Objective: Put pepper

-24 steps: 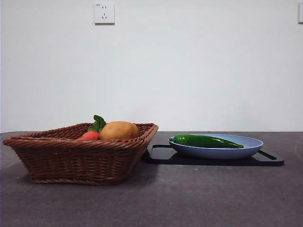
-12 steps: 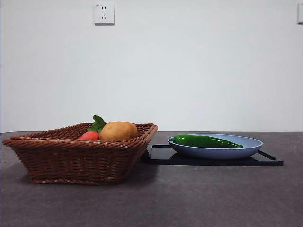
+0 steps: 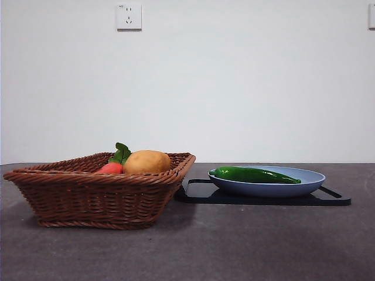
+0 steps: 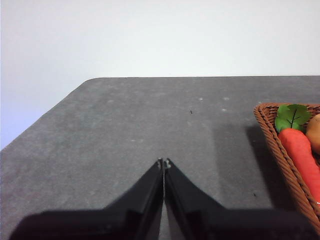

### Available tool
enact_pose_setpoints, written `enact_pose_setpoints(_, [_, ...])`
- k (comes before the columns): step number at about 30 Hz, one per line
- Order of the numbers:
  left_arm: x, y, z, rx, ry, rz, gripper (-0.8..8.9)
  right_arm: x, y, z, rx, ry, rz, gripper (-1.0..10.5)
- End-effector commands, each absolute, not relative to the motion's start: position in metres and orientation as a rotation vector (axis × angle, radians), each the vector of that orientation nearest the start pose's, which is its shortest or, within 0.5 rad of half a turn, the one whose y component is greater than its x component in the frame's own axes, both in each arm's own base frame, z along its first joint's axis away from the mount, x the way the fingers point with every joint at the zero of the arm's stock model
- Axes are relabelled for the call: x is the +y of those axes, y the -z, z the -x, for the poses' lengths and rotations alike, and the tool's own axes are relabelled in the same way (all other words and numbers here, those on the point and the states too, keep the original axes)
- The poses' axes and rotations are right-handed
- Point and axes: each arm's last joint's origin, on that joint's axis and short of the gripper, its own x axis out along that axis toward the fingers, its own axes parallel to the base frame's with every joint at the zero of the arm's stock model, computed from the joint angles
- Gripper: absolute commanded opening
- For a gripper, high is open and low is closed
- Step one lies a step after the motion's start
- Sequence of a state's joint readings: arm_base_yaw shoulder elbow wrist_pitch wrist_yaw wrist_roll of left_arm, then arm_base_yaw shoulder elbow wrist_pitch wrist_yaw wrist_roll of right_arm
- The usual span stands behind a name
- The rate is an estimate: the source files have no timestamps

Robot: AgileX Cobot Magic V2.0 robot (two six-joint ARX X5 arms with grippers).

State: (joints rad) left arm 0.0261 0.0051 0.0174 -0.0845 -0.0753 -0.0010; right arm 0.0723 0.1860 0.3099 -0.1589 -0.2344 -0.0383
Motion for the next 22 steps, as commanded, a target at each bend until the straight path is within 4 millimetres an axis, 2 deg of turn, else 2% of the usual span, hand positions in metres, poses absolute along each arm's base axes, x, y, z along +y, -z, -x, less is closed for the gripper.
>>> enact_pose_setpoints(1, [0.005, -0.158, -0.097, 0.071, -0.103, 0.006, 0.08, 0.013, -0.216, -0.092, 0.022, -0.299, -0.003, 0.0])
enact_pose_setpoints(5, [0.005, -0.158, -0.097, 0.071, -0.104, 0.006, 0.08, 0.013, -0.187, -0.094, 0.032, -0.299, -0.013, 0.0])
enact_pose_setpoints(9, [0.005, -0.158, -0.097, 0.071, -0.103, 0.006, 0.08, 0.013, -0.169, -0.095, 0.06, -0.298, -0.034, 0.0])
enact_pose_setpoints(22, [0.005, -0.158, -0.097, 0.071, -0.103, 0.006, 0.08, 0.014, -0.153, -0.095, 0.141, -0.3, -0.047, 0.0])
